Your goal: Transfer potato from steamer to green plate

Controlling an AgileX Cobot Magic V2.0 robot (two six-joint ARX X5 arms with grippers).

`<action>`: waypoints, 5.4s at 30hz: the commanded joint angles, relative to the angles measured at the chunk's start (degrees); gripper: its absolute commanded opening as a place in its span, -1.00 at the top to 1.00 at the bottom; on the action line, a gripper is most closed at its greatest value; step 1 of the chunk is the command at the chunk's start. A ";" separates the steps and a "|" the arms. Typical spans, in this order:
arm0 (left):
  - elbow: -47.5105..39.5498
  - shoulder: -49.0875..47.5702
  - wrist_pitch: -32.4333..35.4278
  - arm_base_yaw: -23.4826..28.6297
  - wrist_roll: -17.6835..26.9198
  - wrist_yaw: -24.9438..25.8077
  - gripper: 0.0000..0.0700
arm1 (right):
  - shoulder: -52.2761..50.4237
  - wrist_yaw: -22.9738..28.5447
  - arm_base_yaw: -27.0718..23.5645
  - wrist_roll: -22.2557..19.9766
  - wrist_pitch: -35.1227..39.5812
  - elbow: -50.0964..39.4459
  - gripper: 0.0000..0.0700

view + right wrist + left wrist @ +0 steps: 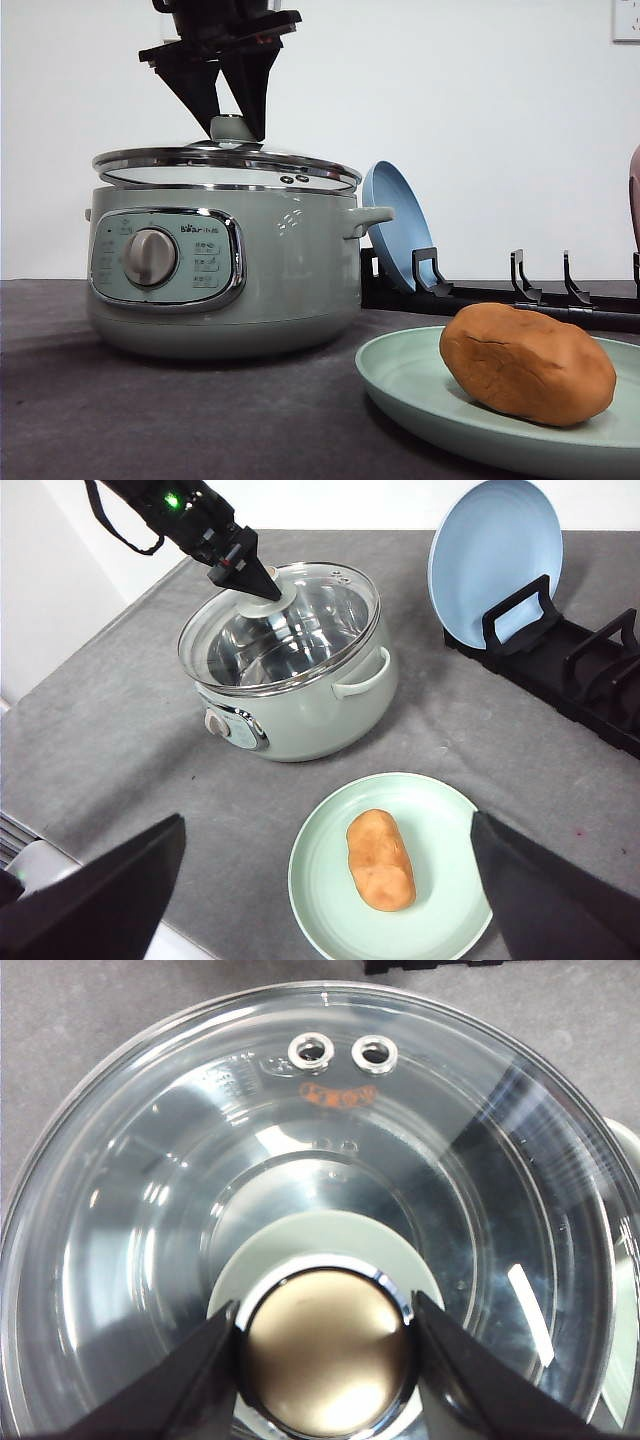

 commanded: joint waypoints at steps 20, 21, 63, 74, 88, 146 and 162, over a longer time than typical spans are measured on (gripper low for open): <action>1.90 2.32 1.21 0.69 0.90 -0.17 0.97 | 0.35 0.09 0.35 0.63 0.39 0.76 -0.65; 1.90 2.46 1.24 0.69 0.90 -0.18 0.97 | 0.35 0.09 0.35 0.63 0.39 0.76 -0.65; 1.90 4.02 -0.06 0.53 0.88 0.43 0.93 | 0.35 0.30 0.35 0.61 0.39 0.76 -0.65; 3.11 4.56 -0.02 0.58 0.62 0.41 -0.11 | 0.35 0.52 0.35 0.59 0.41 0.76 -0.65; 3.55 -1.07 -2.97 0.58 0.33 0.41 -0.37 | 0.35 0.50 0.35 0.59 0.37 0.76 -0.65; -50.82 -79.32 9.08 0.53 -5.80 15.58 1.00 | 0.35 -1.45 0.35 -8.74 -2.00 0.70 0.96; -50.82 -79.34 9.05 0.53 -6.19 15.58 1.00 | 0.33 -1.46 0.35 -8.66 -1.68 0.72 0.96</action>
